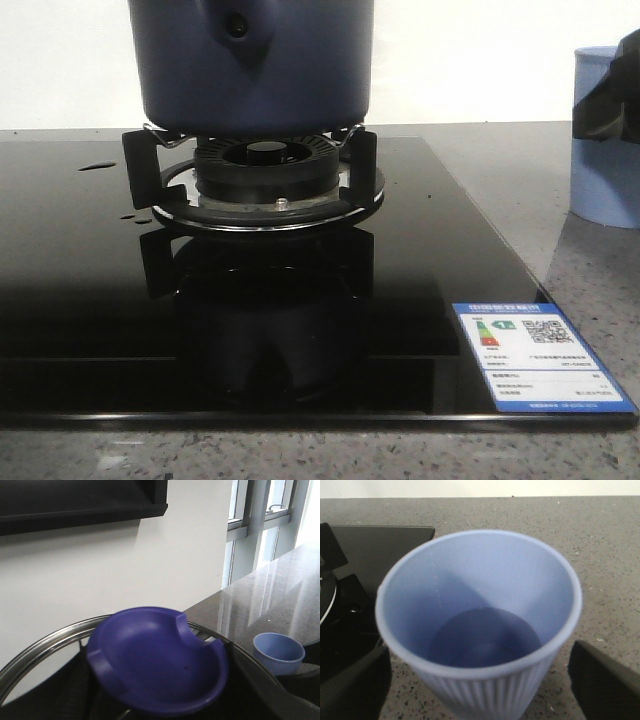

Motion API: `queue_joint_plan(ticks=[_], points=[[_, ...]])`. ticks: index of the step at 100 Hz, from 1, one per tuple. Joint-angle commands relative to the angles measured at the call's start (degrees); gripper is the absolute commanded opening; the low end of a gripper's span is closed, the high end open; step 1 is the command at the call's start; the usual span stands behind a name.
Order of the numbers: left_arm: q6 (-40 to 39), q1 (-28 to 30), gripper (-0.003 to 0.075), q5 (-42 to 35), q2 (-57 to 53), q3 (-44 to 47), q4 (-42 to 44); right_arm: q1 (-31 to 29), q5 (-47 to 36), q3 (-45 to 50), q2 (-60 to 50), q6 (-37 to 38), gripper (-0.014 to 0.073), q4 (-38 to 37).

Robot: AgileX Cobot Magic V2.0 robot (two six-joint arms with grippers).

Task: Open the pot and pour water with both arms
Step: 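Lift the cup with the right gripper and carry it over the saucepan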

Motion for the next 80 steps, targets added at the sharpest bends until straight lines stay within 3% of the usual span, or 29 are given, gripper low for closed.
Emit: queue_joint_plan(ticks=[1, 17, 46, 80], points=[[-0.6, 0.2, 0.0292, 0.1, -1.5, -1.6, -5.5, 0.1, -4.9, -1.5, 0.1, 4.6, 0.056, -5.5], [-0.6, 0.2, 0.0293, 0.1, -1.5, -1.6, -5.5, 0.1, -5.7, -1.5, 1.0, 10.8, 0.0407, -13.7], [-0.6, 0.2, 0.0293, 0.1, -1.5, -1.6, -5.5, 0.1, -6.3, -1.6, 1.7, 12.6, 0.0133, -14.2], [-0.6, 0.2, 0.0292, 0.6, -1.5, -1.6, -5.5, 0.4, -6.4, -1.7, -4.4, 12.6, 0.0101, -17.6]])
